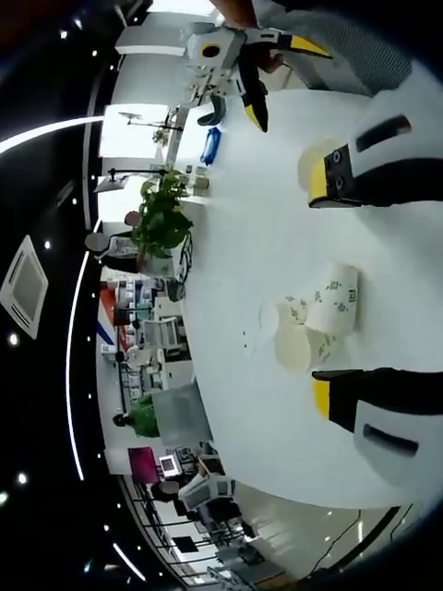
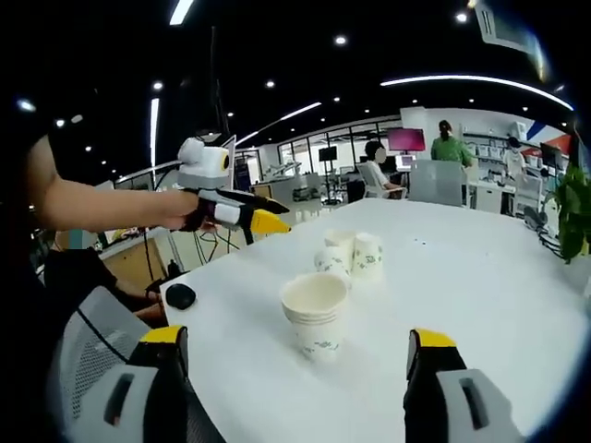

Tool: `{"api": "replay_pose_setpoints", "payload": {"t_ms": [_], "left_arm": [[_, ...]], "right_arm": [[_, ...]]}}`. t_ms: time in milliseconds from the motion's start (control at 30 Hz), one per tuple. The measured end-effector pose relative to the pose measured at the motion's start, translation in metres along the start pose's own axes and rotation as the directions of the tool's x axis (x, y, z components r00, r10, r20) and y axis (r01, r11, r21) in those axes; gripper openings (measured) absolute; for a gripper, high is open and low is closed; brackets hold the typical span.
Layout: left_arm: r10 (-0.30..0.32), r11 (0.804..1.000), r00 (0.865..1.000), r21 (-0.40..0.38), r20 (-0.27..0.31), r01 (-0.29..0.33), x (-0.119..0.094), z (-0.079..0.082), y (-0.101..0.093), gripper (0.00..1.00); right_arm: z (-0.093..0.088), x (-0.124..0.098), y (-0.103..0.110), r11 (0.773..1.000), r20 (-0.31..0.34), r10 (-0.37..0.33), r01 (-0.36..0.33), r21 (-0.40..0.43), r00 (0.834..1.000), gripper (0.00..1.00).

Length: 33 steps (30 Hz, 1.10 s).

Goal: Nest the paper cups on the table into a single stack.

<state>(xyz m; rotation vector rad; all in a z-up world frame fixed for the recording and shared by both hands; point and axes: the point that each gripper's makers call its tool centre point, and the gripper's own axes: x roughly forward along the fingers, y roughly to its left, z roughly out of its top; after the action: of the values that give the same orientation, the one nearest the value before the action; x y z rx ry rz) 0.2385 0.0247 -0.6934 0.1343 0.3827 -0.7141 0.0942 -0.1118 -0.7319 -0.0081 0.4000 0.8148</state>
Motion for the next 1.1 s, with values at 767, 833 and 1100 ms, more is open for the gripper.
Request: {"api": "replay_pose_setpoints", "payload": {"t_ms": [767,833,1100], "left_arm": [[0.02,0.994,0.995,0.105,-0.097,-0.009,0.054,-0.014,0.053,0.51],[0.016,0.994,0.994,0.11,-0.105,-0.005,0.061,-0.014,0.055,0.48],[0.005,0.994,0.99,0.112,-0.144,0.012,0.084,-0.024,0.057,0.41]], "right_arm": [[-0.026,-0.008,-0.011,0.997,-0.034,-0.07,0.071,0.024,0.997,0.96],[-0.028,-0.009,-0.011,0.996,-0.034,-0.08,0.081,0.028,0.996,0.95],[-0.031,-0.009,-0.011,0.995,-0.044,-0.095,0.096,0.028,0.995,0.92]]}}
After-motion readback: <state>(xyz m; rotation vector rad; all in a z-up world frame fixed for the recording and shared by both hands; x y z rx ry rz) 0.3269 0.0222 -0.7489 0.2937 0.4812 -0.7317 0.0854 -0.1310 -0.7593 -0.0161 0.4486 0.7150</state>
